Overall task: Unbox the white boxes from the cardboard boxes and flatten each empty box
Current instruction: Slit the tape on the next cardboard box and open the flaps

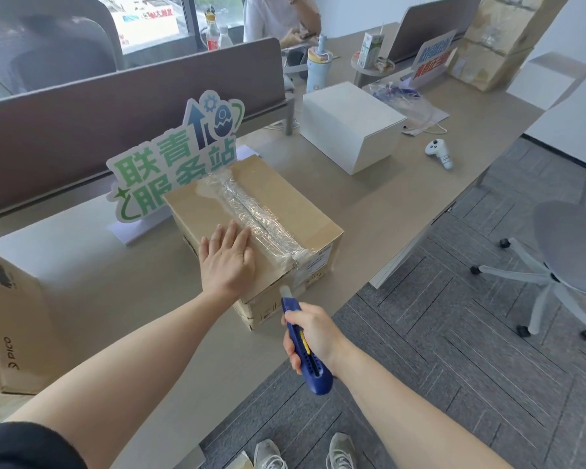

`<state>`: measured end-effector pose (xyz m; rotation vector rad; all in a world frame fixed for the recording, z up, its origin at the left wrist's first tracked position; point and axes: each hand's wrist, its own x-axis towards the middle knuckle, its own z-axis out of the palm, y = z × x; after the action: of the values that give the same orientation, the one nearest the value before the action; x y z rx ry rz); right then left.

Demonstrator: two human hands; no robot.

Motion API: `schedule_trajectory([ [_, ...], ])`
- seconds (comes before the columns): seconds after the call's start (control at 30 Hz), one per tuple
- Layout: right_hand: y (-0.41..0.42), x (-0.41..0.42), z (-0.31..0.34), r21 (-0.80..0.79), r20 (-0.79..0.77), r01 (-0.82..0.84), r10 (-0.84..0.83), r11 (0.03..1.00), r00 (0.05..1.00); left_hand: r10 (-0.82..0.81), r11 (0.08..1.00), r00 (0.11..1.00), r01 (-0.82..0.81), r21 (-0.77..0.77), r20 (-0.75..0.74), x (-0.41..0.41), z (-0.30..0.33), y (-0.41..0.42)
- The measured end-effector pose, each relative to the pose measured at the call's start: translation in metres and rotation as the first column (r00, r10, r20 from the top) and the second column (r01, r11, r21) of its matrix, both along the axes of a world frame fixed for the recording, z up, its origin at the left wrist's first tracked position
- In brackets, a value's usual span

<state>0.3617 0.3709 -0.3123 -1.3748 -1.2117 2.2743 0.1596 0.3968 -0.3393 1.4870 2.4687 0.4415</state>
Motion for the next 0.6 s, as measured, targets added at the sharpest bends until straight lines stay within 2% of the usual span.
schedule_trajectory([
  [0.07, 0.009, 0.011, 0.006, 0.063, 0.022, 0.033, -0.034, 0.997, 0.999, 0.002, 1.000, 1.000, -0.002, 0.013, 0.005, -0.001, 0.005, 0.000],
  [0.2, 0.058, 0.032, 0.017, 0.188, -0.039, 0.308, -0.306, 0.933, 0.951, 0.007, 0.995, 0.998, -0.013, 0.096, 0.061, -0.011, 0.020, 0.004],
  [0.27, 0.092, 0.038, 0.024, 0.239, -0.048, 0.375, -0.375, 0.896, 0.926, 0.014, 0.995, 0.996, -0.022, 0.094, 0.084, -0.019, 0.024, 0.008],
  [0.47, 0.210, 0.037, 0.025, 0.488, 0.169, 0.220, -0.339, 0.845, 0.926, 0.067, 0.995, 0.995, -0.072, 0.062, 0.074, -0.046, 0.026, 0.034],
  [0.6, 0.287, 0.029, -0.002, 0.530, 0.318, 0.018, -0.218, 0.848, 0.923, 0.162, 0.984, 0.986, -0.165, 0.069, 0.051, -0.059, 0.030, 0.065],
])
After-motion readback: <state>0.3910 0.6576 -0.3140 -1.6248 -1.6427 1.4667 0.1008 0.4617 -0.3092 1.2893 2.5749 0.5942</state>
